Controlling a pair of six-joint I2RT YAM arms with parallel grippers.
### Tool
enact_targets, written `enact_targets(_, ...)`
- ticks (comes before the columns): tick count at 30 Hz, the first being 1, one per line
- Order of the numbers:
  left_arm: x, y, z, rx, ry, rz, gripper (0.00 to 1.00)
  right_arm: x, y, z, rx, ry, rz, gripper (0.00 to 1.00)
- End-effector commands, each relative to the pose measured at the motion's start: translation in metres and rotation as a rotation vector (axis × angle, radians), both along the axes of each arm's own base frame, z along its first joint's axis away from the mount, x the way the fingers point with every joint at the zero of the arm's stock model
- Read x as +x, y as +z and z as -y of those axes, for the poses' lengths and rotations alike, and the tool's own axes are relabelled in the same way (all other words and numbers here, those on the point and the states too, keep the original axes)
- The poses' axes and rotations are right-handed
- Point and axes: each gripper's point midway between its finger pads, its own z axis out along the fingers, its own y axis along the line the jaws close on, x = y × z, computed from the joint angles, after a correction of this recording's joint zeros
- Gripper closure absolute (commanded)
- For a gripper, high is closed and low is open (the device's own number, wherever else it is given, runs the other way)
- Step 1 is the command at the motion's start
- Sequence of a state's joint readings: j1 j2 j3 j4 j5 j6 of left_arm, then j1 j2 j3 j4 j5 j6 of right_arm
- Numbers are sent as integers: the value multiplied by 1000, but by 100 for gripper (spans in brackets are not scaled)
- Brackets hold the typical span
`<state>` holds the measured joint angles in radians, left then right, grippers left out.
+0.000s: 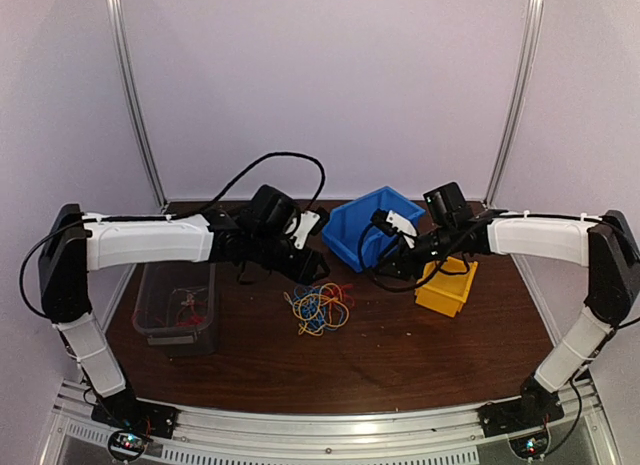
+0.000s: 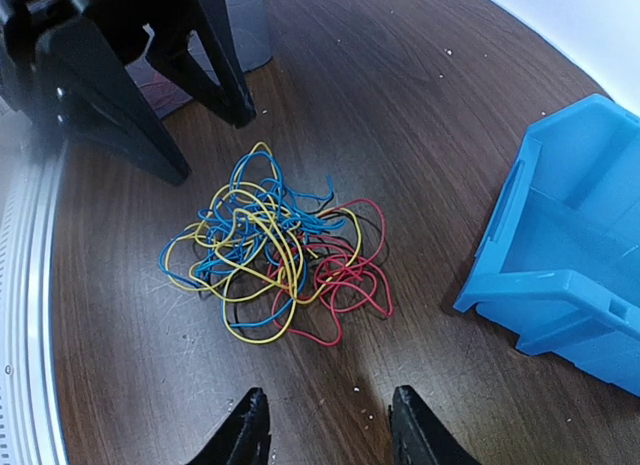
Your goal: Untangle the cables
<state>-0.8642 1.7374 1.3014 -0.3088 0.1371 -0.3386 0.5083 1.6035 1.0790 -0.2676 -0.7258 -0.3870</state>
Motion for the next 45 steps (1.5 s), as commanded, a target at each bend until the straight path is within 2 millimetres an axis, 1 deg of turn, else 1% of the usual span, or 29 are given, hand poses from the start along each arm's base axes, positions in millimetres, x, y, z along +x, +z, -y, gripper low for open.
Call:
enact_targets(1, 2, -1, 26, -23, -41, 13, 52, 1, -4, -2, 31, 13, -4, 58)
enact_targets(4, 5, -16, 31, 11, -32, -9, 52, -1, -12, -3, 24, 21, -28, 58)
enact_targets(7, 9, -25, 33, 49, -22, -14, 54, -1, -12, -2, 23, 22, -26, 57)
enact_targets(11, 14, -27, 32, 77, -5, -8, 56, -1, -9, -1, 23, 18, -11, 54)
enact_targets(15, 13, -29, 30, 88, -6, -13, 58, -1, -8, 0, 21, 14, 2, 52)
enact_targets(21, 6, -43, 28, 123, -34, -51, 63, -1, -8, 0, 22, 13, -1, 51)
enact_targets(30, 1, -52, 30, 128, -58, -81, 71, 0, -9, 1, 19, 8, -4, 50)
enact_targets(32, 1, -54, 31, 128, -61, -83, 77, 0, -9, 1, 18, 6, -3, 50)
enact_targets(33, 1, -52, 31, 126, -63, -82, 83, 0, -9, 1, 19, 6, -2, 50)
enact_targets(34, 2, -50, 32, 122, -61, -79, 90, 0, -9, 1, 19, 6, -4, 50)
enact_targets(35, 2, -47, 33, 116, -61, -76, 93, 0, -10, 1, 18, 5, -4, 50)
enact_targets(38, 1, -28, 39, 86, -70, -45, 98, 0, -10, 0, 21, 5, -12, 49)
enact_targets(41, 1, 6, 42, 48, -67, 21, 100, 1, -8, -1, 22, 10, -16, 47)
enact_targets(45, -1, 54, 35, -16, -47, 99, 100, 0, 1, -3, 40, 14, -5, 43)
